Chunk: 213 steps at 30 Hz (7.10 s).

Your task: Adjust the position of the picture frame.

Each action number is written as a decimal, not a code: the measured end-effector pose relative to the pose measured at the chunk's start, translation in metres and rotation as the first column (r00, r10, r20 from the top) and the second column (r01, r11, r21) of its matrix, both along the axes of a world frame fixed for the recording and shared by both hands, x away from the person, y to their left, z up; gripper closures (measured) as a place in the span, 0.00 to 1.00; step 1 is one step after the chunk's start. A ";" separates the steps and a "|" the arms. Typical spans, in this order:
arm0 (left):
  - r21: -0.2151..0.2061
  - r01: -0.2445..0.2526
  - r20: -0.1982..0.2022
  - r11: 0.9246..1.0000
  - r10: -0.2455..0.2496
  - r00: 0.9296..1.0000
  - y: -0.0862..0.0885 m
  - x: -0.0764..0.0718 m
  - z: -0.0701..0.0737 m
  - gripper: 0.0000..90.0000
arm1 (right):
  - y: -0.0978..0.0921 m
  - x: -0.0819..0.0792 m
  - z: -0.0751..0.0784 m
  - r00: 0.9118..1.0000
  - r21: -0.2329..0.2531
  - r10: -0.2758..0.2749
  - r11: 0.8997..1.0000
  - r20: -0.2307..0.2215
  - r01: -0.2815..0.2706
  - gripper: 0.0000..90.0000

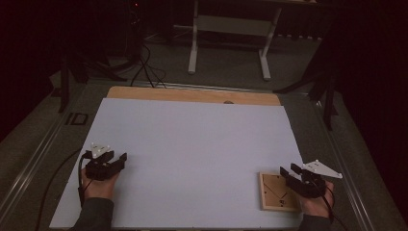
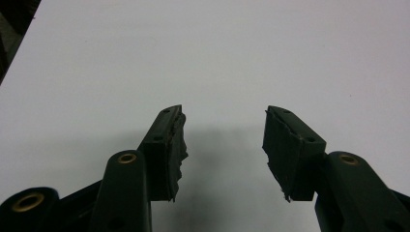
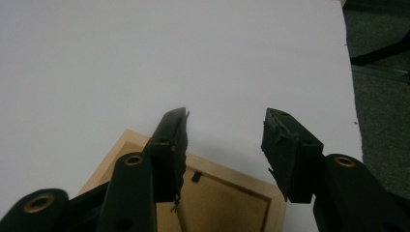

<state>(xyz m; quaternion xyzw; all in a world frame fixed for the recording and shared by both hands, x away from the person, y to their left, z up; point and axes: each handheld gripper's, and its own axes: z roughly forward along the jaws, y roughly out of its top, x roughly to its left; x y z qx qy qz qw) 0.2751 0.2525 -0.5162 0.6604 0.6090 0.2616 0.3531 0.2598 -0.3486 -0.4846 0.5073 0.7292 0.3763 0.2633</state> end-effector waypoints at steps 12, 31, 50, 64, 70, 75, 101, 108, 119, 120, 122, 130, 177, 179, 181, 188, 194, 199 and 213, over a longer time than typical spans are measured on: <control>0.006 0.001 0.008 1.000 -0.001 1.000 0.000 -0.001 0.002 0.54 | 0.013 0.001 -0.008 0.998 -0.036 0.054 0.998 -0.039 -0.056 0.68; 0.016 -0.004 0.014 1.000 0.004 1.000 0.001 -0.001 0.003 0.53 | 0.021 -0.001 -0.019 0.990 -0.103 0.107 0.988 -0.096 -0.117 1.00; 0.029 0.001 0.010 1.000 -0.001 1.000 -0.001 0.000 0.003 0.53 | 0.032 0.010 -0.022 0.988 -0.146 0.110 0.981 -0.105 -0.125 1.00; 0.025 -0.003 0.009 1.000 0.003 1.000 -0.001 0.000 0.002 0.53 | 0.053 0.030 -0.021 0.981 -0.156 0.156 0.972 -0.114 -0.173 1.00; 0.028 -0.001 0.005 1.000 0.000 1.000 -0.001 0.001 0.002 0.53 | 0.062 0.039 -0.021 0.977 -0.162 0.176 0.967 -0.118 -0.194 1.00; 0.032 0.002 0.007 0.999 -0.002 1.000 -0.002 0.001 0.002 0.53 | 0.068 0.043 -0.021 0.976 -0.165 0.182 0.966 -0.118 -0.200 1.00; 0.038 0.014 0.001 0.999 -0.014 1.000 -0.004 0.001 0.001 0.53 | 0.133 0.071 -0.023 0.942 -0.175 0.318 0.927 -0.106 -0.332 1.00; 0.040 0.014 -0.003 0.999 -0.014 1.000 -0.003 0.002 0.001 0.53 | 0.158 0.074 -0.024 0.921 -0.160 0.375 0.908 -0.105 -0.387 1.00; 0.040 0.014 -0.001 0.999 -0.014 1.000 -0.003 0.001 0.001 0.53 | 0.204 0.074 -0.024 0.879 -0.163 0.464 0.864 -0.110 -0.477 1.00; 0.041 0.014 0.000 0.999 -0.014 1.000 -0.003 0.001 0.001 0.53 | 0.208 0.074 -0.024 0.874 -0.167 0.473 0.858 -0.111 -0.486 1.00; 0.041 0.014 -0.001 0.999 -0.014 1.000 -0.003 0.001 0.001 0.53 | 0.215 0.073 -0.024 0.865 -0.169 0.489 0.849 -0.113 -0.502 1.00; 0.043 0.015 -0.003 0.999 -0.015 1.000 -0.004 0.002 0.001 0.53 | 0.241 0.068 -0.024 0.840 -0.165 0.532 0.823 -0.110 -0.543 1.00; 0.052 0.059 -0.007 0.997 -0.059 0.998 -0.009 0.000 0.001 0.52 | 0.168 0.040 -0.023 0.905 -0.143 0.414 0.894 -0.103 -0.425 1.00; 0.053 0.061 -0.008 0.997 -0.061 0.998 -0.009 0.000 0.001 0.52 | 0.166 0.037 -0.027 0.905 -0.132 0.405 0.898 -0.127 -0.420 1.00; 0.053 0.063 -0.008 0.997 -0.062 0.998 -0.009 0.000 0.001 0.52 | 0.166 0.035 -0.030 0.904 -0.143 0.404 0.895 -0.141 -0.422 1.00; 0.053 0.067 -0.007 0.996 -0.067 0.998 -0.010 -0.001 0.001 0.52 | 0.166 0.029 -0.036 0.894 -0.147 0.411 0.887 -0.176 -0.437 1.00; 0.061 0.077 -0.012 0.995 -0.076 0.997 -0.011 0.000 0.001 0.52 | 0.171 0.032 -0.039 0.892 -0.152 0.414 0.884 -0.184 -0.442 1.00; 0.073 0.110 -0.027 0.991 -0.108 0.994 -0.016 0.001 -0.001 0.52 | 0.179 0.036 -0.039 0.894 -0.159 0.407 0.885 -0.188 -0.436 1.00; 0.077 0.235 -0.021 0.969 -0.234 0.972 -0.037 -0.002 -0.003 0.52 | 0.202 0.047 -0.040 0.886 -0.172 0.428 0.873 -0.179 -0.456 1.00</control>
